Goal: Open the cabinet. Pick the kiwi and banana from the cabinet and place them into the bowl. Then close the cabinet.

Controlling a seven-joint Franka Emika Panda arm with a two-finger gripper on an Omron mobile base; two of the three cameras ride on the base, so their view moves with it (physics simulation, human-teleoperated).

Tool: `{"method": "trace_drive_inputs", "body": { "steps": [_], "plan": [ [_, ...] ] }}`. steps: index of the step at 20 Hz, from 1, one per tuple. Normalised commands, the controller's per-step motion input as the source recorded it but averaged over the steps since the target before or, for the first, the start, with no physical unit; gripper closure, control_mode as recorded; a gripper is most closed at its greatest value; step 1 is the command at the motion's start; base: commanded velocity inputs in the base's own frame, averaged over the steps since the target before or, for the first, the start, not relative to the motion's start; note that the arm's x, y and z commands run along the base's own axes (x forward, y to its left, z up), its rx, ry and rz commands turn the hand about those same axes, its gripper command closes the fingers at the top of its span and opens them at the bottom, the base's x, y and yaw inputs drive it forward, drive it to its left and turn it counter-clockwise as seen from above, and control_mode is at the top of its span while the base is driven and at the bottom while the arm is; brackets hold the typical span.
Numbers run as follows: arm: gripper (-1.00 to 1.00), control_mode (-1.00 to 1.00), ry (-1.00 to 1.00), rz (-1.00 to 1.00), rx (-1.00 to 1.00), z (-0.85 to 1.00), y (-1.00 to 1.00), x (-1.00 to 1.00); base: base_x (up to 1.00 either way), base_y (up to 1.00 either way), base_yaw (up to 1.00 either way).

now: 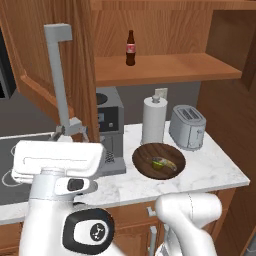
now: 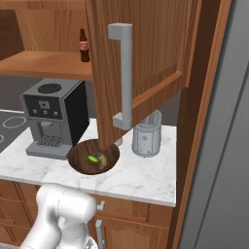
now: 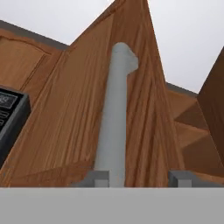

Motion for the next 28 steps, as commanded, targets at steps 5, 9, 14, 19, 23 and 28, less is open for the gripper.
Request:
{"method": "trace_drive_inputs", "body": {
  "steps": [5,9,14,19,23,28],
  "plan": [
    [-1.00,-1.00,0.02,-0.16,0.02,-0.02,-0.04,0.90,0.00,0.00,0.00],
    [-1.00,-1.00,0.06,0.00,0.13,-0.04,-0.66,1.00,0.00,0.00,0.00],
    [-1.00,-1.00,0.10,0.00,0.26,0.00,-0.99,1.00,0.00,0.00,0.00],
    [-1.00,-1.00,0.14,0.00,0.29,0.00,-1.00,1.00,0.00,0.00,0.00],
    [-1.00,-1.00,0.19,0.00,0.22,-0.04,-0.84,1.00,0.00,0.00,0.00],
    [-1.00,-1.00,0.19,0.00,0.14,-0.03,-0.53,1.00,0.00,0.00,0.00]
  ]
}}
